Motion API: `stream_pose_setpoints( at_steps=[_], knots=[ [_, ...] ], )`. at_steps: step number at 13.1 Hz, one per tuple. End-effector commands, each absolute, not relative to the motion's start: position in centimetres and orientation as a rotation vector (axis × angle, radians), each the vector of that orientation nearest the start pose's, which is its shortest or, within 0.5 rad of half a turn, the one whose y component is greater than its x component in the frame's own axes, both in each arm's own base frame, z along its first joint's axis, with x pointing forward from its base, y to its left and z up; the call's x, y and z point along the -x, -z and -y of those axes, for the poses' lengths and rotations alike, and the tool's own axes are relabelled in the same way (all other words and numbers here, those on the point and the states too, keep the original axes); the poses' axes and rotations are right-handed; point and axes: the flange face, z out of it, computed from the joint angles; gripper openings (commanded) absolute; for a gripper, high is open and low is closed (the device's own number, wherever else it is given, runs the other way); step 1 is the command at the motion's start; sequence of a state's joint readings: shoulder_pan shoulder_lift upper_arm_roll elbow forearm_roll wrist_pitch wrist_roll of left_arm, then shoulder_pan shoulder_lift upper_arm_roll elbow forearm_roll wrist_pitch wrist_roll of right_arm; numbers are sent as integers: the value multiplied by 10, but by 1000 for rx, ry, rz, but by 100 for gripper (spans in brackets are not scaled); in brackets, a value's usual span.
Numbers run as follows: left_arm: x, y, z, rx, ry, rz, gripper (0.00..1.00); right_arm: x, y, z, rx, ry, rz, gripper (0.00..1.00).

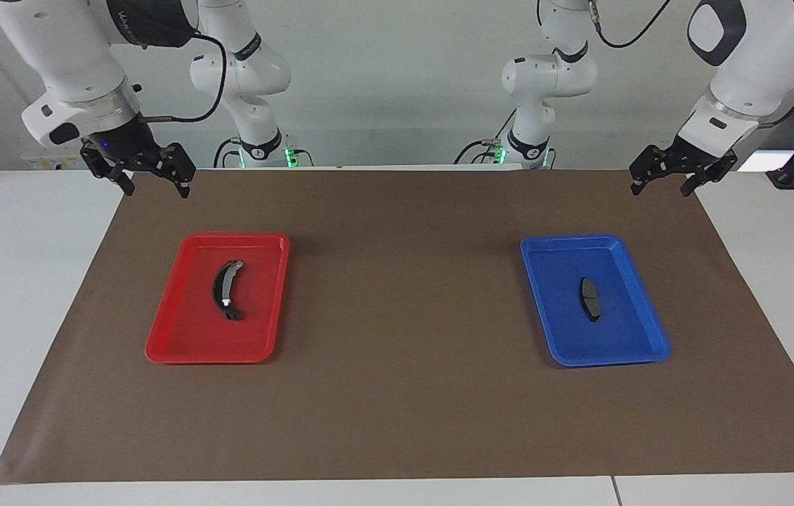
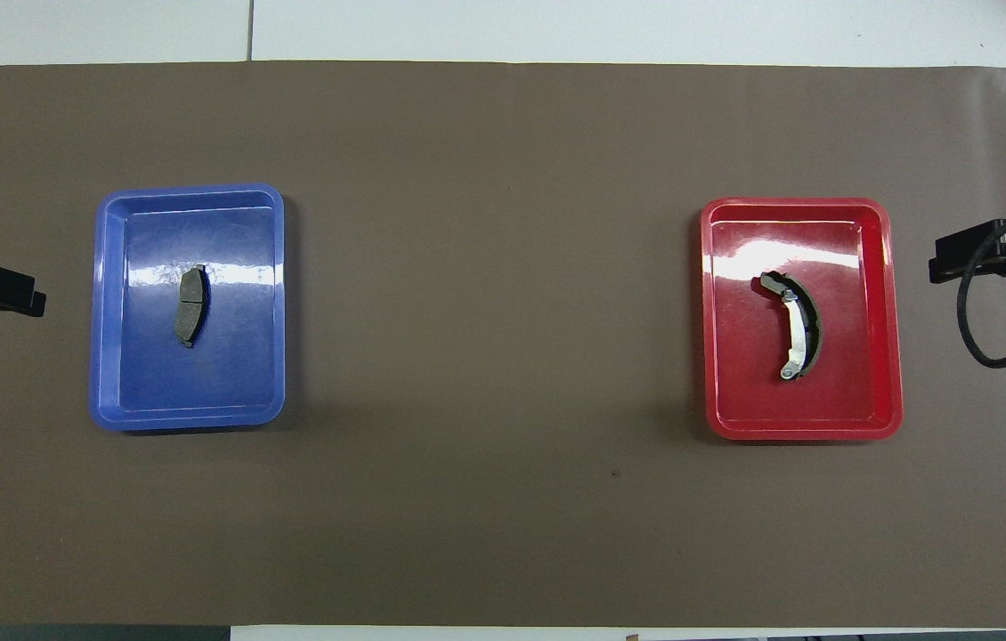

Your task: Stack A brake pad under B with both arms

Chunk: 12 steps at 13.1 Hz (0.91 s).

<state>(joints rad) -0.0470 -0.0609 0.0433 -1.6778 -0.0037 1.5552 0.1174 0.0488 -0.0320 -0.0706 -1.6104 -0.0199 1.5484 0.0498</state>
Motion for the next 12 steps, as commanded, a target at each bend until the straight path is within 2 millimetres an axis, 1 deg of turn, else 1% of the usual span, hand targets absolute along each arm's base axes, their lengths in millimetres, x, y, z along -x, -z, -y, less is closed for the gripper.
stream_pose_setpoints(
  at_steps=[1, 10, 12],
  knots=[
    [-527, -611, 3, 3127, -114, -212, 100, -537, -620, 15, 3146, -53, -92, 100],
    [-526, -610, 7, 3129, -111, -205, 100, -537, -620, 15, 3146, -56, -92, 100],
    [-529, -611, 8, 3128, -61, -214, 100, -537, -620, 16, 3146, -56, -94, 100]
  ],
)
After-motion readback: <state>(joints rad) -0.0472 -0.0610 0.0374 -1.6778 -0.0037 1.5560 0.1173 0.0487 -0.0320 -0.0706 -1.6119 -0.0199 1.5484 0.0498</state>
